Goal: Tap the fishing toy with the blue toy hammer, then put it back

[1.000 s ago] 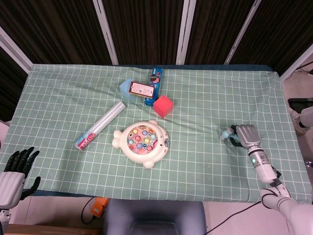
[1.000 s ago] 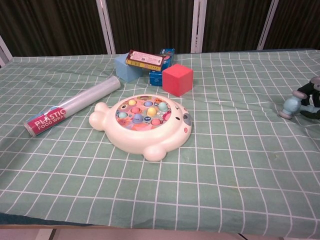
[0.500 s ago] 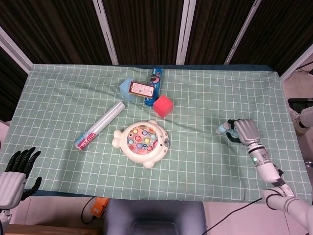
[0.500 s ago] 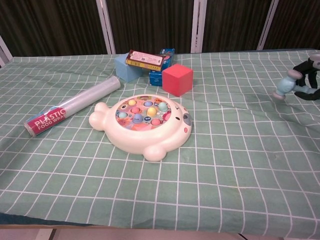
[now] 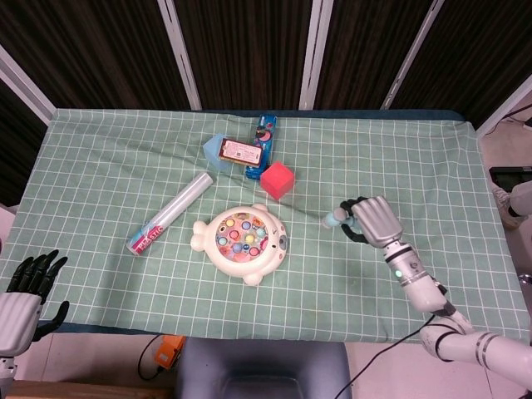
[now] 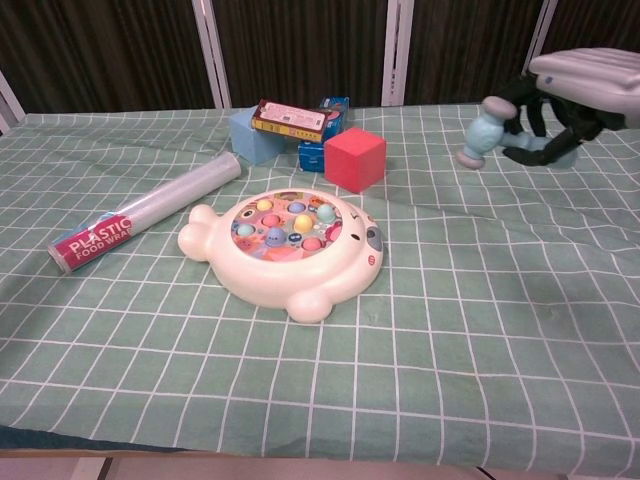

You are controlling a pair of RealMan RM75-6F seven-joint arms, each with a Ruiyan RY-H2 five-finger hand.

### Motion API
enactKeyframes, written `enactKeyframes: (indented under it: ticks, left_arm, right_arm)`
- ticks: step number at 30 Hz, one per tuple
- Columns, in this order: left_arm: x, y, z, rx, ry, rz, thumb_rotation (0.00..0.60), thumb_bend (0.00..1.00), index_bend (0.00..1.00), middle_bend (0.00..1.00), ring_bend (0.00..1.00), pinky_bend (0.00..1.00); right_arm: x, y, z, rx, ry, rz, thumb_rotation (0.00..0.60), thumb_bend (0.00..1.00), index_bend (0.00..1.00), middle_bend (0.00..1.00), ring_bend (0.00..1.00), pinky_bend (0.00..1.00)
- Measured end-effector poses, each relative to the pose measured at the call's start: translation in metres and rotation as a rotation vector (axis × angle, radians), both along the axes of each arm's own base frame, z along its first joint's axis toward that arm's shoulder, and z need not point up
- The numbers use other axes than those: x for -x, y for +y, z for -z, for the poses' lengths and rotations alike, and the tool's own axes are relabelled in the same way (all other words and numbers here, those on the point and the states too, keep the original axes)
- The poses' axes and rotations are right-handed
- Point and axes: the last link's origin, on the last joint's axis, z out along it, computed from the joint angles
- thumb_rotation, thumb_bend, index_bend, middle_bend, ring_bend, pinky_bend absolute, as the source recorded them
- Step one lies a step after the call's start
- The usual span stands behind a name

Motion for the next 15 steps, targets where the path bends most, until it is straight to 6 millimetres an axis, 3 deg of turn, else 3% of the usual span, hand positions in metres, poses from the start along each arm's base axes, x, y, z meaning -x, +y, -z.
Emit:
enactKeyframes:
  ticks: [8, 15]
  left_arm:
    - [0.001, 0.0, -0.002, 0.002, -0.008, 0.001, 0.6, 0.41, 0.0, 0.0, 0.0, 0.07]
    - [0.001, 0.0, -0.002, 0.016, -0.011, 0.01, 0.6, 0.41, 0.0, 0.0, 0.0, 0.07]
  right_arm:
    - [-0.077, 0.002, 0.026, -0.01, 0.123, -0.131, 0.6, 0.55, 1.0, 0.73, 0.81, 0.83]
    - [-0.141, 0.01, 0.069, -0.021, 0.281, -0.222, 0.6, 0.54, 1.0, 0.73, 0.8, 0.83]
